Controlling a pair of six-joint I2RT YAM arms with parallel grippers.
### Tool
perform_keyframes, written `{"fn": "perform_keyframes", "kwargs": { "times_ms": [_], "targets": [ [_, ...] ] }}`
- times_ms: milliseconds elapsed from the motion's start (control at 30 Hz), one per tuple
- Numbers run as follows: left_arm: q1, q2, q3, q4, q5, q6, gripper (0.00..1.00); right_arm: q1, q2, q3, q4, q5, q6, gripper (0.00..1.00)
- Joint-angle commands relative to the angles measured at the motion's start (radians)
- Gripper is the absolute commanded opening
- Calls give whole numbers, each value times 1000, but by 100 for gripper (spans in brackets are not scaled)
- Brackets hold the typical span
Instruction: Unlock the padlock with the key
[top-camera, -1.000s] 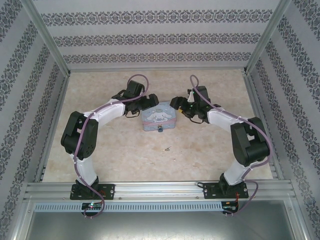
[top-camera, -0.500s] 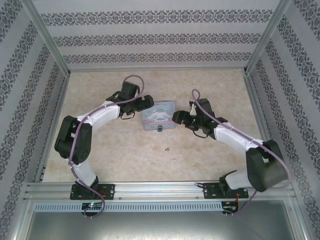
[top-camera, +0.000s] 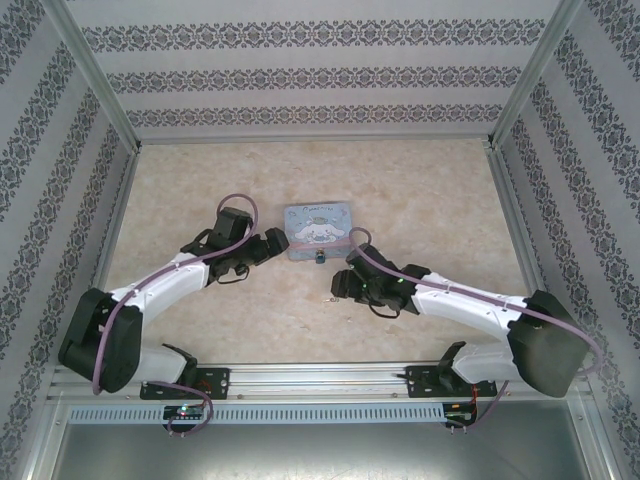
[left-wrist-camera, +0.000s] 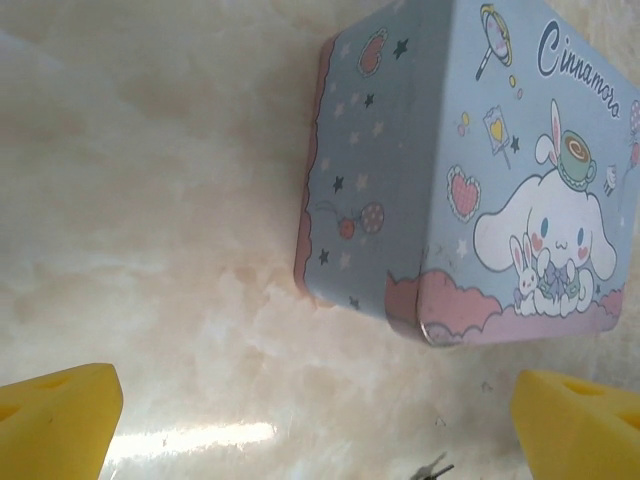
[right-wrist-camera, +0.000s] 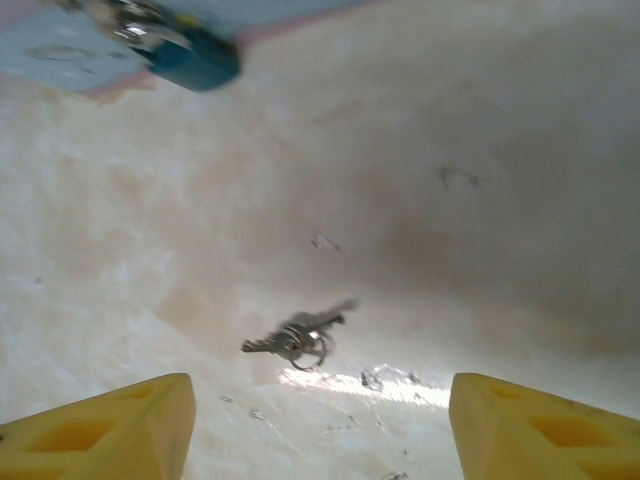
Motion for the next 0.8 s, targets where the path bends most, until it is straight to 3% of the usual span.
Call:
{"fn": "perform_keyframes", "kwargs": {
  "times_ms": [0,233,767],
  "targets": [
    [-9,-45,-16,26,-10,-54,100,31,38,40,-78,92,207,62],
    [-10,-52,-33,34,-17,-56,99,50,120,136,-149,86,385,53],
    [-9,-69,-86,97,17,-63,100,76,401,399,-397,64,393,48]
  ]
}}
